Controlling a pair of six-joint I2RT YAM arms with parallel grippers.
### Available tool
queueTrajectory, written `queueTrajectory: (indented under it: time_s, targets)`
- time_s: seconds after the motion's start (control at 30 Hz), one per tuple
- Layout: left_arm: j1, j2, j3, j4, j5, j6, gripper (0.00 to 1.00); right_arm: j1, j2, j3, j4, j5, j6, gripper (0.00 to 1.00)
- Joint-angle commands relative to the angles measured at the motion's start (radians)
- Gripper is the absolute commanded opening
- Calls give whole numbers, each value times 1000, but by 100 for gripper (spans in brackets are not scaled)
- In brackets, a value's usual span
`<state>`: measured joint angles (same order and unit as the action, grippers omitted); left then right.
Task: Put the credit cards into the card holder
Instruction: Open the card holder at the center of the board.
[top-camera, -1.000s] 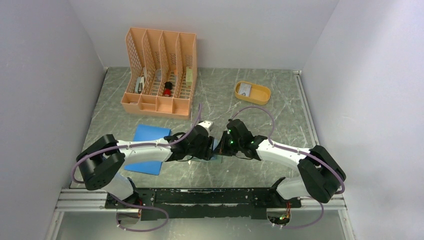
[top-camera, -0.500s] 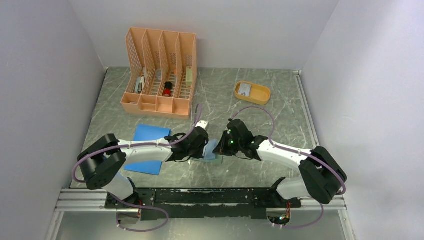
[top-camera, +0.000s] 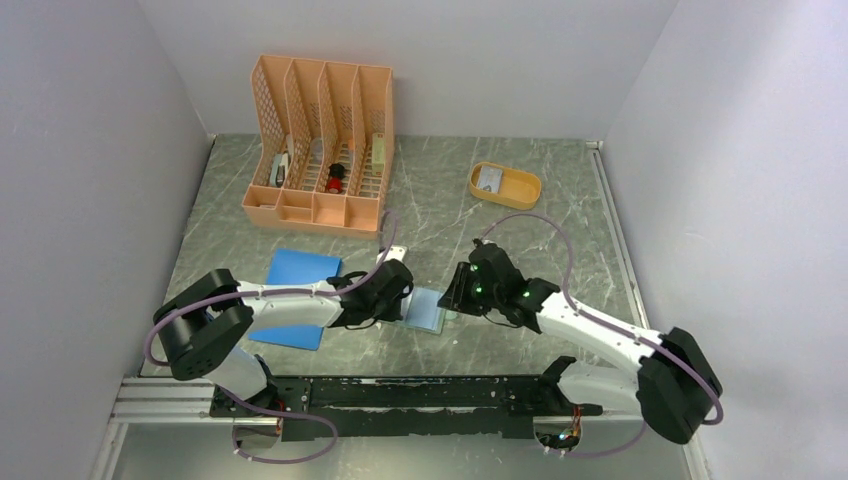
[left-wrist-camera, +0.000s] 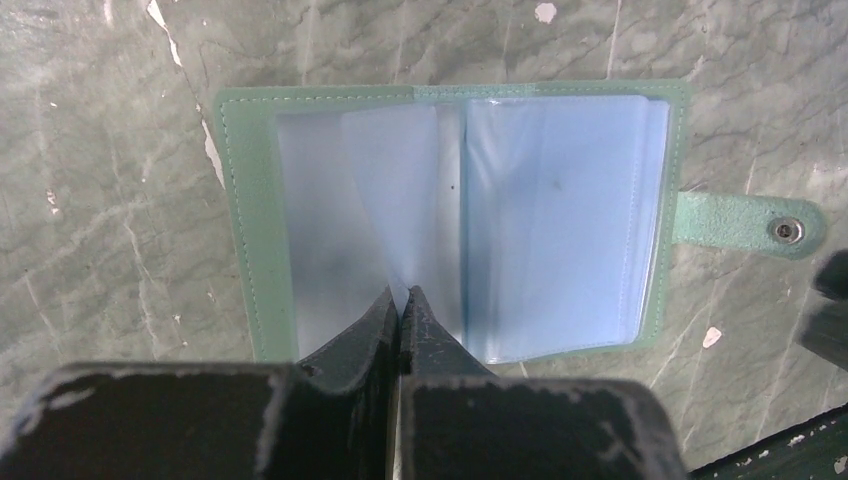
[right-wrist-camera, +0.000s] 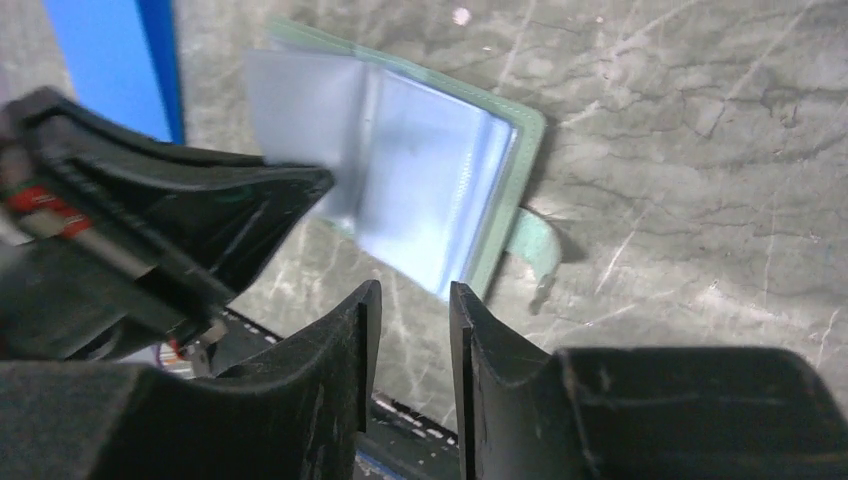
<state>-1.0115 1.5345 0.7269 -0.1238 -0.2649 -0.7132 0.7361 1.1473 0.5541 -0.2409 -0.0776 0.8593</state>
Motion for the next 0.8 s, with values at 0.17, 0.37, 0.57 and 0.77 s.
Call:
queueTrajectory:
  time_s: [0.17, 0.37, 0.57, 0.77]
  targets:
    - [-1, -20, -21, 35, 21, -54, 5, 26, -10, 55, 99, -124, 20, 34]
    - [-1, -36, -59, 78, 41, -92, 5, 26, 155, -7, 348, -123, 125, 33]
    - [-2, -38, -74, 105, 72, -111, 6, 26, 338, -27, 428, -122, 109, 32]
    - [0, -93, -72, 66, 41, -105, 24, 26, 387, -73, 447, -94, 96, 31]
